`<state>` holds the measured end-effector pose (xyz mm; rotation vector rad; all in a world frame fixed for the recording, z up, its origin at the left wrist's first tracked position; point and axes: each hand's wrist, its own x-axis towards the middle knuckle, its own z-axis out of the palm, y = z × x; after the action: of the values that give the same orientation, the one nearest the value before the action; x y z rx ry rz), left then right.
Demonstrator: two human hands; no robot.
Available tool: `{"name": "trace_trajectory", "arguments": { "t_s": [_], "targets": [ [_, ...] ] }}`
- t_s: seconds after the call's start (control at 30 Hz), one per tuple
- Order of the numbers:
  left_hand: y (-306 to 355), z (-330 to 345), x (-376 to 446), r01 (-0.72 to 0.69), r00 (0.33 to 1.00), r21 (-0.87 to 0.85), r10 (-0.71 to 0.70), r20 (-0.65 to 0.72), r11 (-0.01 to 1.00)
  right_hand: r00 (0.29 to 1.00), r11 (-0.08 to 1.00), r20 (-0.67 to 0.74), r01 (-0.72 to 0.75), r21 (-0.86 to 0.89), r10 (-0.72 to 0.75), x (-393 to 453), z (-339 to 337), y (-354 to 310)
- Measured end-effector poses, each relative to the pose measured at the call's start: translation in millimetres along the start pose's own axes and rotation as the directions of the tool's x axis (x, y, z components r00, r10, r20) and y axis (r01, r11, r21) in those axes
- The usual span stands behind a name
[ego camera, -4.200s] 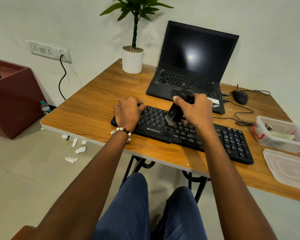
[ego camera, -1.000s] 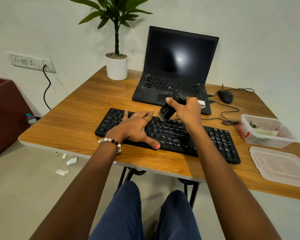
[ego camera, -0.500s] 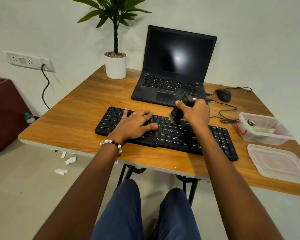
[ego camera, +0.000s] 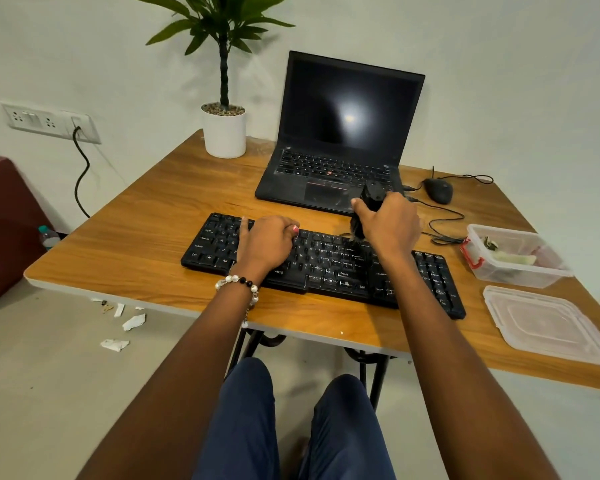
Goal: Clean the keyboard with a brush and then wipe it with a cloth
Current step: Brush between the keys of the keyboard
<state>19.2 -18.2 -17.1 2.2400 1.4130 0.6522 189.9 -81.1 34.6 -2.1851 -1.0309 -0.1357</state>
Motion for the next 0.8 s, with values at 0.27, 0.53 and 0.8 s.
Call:
{"name": "trace_trajectory", "arguments": {
  "t_s": [0.27,0.53,0.8],
  "targets": [
    [-2.9,6.7,-3.4,-0.033,0.997,0.058,0.037,-0.067,0.998,0.994,0.991,0.105,-0.026,0.133,0.012,1.8,9.5,1.8],
    [-3.1,9.4,-3.7,-0.023,0.996,0.063,0.028,-0.082,0.998,0.991,0.956,0.129,0.005,0.292,-0.044,-1.1,30.3,-17.1],
    [-3.9,10.7,-2.9,-0.017,0.995,0.072,0.024,-0.095,0.997,0.942,0.926,0.334,-0.108,0.362,-0.021,28.4,13.6,-14.5]
  ]
}}
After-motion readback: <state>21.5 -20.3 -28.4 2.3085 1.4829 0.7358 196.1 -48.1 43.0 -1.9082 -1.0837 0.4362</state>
